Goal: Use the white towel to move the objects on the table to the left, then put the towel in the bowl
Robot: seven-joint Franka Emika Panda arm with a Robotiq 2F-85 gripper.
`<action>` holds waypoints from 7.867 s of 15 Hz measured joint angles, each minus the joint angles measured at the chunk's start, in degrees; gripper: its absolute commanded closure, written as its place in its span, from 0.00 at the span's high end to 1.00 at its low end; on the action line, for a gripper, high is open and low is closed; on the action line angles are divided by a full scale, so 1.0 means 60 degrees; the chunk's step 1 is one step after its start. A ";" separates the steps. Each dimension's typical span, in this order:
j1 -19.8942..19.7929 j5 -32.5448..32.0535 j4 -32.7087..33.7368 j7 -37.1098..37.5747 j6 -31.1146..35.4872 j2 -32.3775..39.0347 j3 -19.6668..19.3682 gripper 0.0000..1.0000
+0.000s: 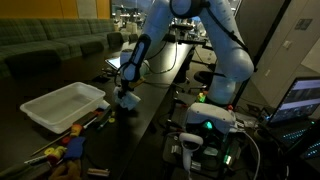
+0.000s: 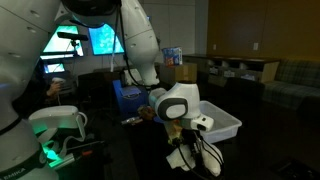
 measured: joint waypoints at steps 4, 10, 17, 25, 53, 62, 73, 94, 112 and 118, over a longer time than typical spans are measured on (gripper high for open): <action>0.0196 0.0001 0.1100 0.0595 0.0381 0.1151 -0.0243 0.10; 0.0583 0.0072 0.2449 0.1206 0.0497 0.2384 -0.0410 0.09; 0.1327 0.0073 0.2983 0.1356 0.0496 0.2818 -0.0343 0.09; 0.2476 0.0074 0.3008 0.1793 0.0490 0.2823 -0.0169 0.09; 0.5173 0.0101 0.4453 0.2701 -0.0083 0.2942 0.0988 0.09; 0.5720 -0.0002 0.3610 0.2753 -0.0044 0.1516 -0.0706 0.09; 0.5749 -0.1354 -0.0436 0.2772 -0.0005 -0.0885 -0.1919 0.09; 0.5767 -0.0104 -0.1955 0.3755 -0.0135 -0.0192 0.0645 0.09; 0.5965 0.1418 0.3898 0.3991 -0.2181 0.2190 0.2813 0.10; 0.5946 0.1861 0.5073 0.3981 -0.2089 0.2647 0.3241 0.10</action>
